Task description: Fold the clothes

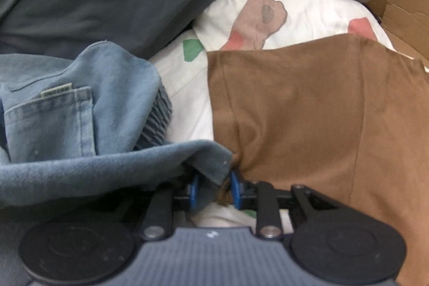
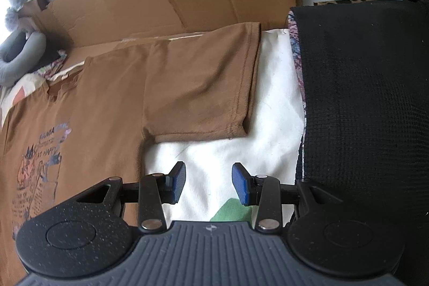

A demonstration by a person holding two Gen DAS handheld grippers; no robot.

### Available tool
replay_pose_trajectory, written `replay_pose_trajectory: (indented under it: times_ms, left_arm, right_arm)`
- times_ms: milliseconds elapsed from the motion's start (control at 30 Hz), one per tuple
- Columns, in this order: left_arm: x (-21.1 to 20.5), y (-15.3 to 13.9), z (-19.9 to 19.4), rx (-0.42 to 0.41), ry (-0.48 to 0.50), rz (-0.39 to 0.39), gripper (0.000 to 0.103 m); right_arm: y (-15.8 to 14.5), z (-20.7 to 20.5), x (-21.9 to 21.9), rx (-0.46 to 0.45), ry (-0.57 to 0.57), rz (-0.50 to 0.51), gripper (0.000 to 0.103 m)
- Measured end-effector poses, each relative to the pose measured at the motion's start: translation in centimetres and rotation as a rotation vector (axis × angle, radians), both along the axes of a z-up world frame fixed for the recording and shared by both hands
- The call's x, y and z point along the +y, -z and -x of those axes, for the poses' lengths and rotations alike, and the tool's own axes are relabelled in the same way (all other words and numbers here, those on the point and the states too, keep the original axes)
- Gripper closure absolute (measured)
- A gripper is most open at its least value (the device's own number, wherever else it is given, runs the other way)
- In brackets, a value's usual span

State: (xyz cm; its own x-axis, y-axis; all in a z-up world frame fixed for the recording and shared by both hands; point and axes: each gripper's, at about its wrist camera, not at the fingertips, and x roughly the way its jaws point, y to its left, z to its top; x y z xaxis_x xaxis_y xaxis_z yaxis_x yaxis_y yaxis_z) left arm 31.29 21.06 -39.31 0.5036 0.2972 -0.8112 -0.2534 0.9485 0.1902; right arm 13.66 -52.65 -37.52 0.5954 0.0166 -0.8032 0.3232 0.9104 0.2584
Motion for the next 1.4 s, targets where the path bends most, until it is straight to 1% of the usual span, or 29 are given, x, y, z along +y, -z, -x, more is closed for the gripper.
replay_pose_trajectory:
  times_ms: [33,167,300,367,433,533,633,700,767,833,900,933,1000,1100,1167,1267,1400]
  left_arm:
    - [-0.1,-0.1,0.3,0.002,-0.003,-0.003,0.063]
    - [-0.3,-1.1,1.4,0.011,-0.018,0.027,0.063]
    - [-1.0,-2.0,2.2,0.037,-0.025,0.042,0.067]
    - [-1.6,-2.7,2.7,0.028,-0.009,0.06,0.069]
    - [-2.3,-3.4,2.8,-0.002,0.027,0.071,0.069]
    - [-2.6,-3.9,2.0,-0.041,0.041,0.093,0.076]
    - [-2.7,-3.3,0.5,-0.056,0.033,0.14,0.083]
    - [-2.7,-2.7,-0.3,-0.055,0.017,0.164,0.088]
    - [-2.3,-2.1,-0.9,-0.059,-0.017,0.185,0.09]
    - [-1.8,-1.7,-1.4,-0.06,-0.055,0.166,0.09]
    - [-0.9,-1.6,-1.5,-0.069,-0.086,0.151,0.1]
    - [-0.4,-1.5,-1.5,-0.073,-0.099,0.153,0.101]
    - [0.4,-1.5,-1.5,-0.083,-0.115,0.149,0.1]
    - [1.1,-1.7,-1.6,-0.099,-0.141,0.116,0.1]
    - [2.0,-2.0,-1.6,-0.107,-0.189,0.093,0.1]
    - [3.9,-2.4,-1.4,-0.12,-0.247,0.127,0.1]
    - [4.3,-2.8,-1.5,-0.101,-0.215,0.086,0.101]
  right_arm:
    - [0.1,0.0,-0.1,-0.006,0.009,-0.006,0.058]
    - [0.3,0.0,-0.1,-0.023,0.022,-0.015,0.058]
    - [0.4,-0.1,0.1,-0.035,0.018,-0.023,0.058]
    - [0.4,-0.2,0.2,-0.041,0.016,-0.027,0.058]
    - [0.4,-0.2,0.3,-0.047,0.016,-0.031,0.058]
    - [0.4,-0.3,0.5,-0.054,0.013,-0.032,0.058]
    - [0.5,-0.4,0.6,-0.052,0.011,-0.033,0.058]
    - [0.6,-0.4,0.7,-0.051,0.01,-0.033,0.058]
    - [0.6,-0.3,0.7,-0.051,0.009,-0.029,0.058]
    - [0.6,-0.3,0.7,-0.051,0.007,-0.025,0.058]
    - [0.6,-0.2,0.6,-0.05,0.008,-0.021,0.058]
    - [0.7,-0.2,0.5,-0.049,0.01,-0.02,0.058]
    - [0.8,-0.3,0.3,-0.047,0.018,-0.023,0.058]
    - [0.9,-0.5,-0.1,-0.043,0.044,-0.051,0.058]
    - [1.0,-0.6,-0.2,-0.043,0.06,-0.068,0.058]
    - [1.0,-0.9,-0.3,-0.043,0.068,-0.078,0.058]
    - [1.1,-1.0,-0.2,-0.046,0.073,-0.087,0.058]
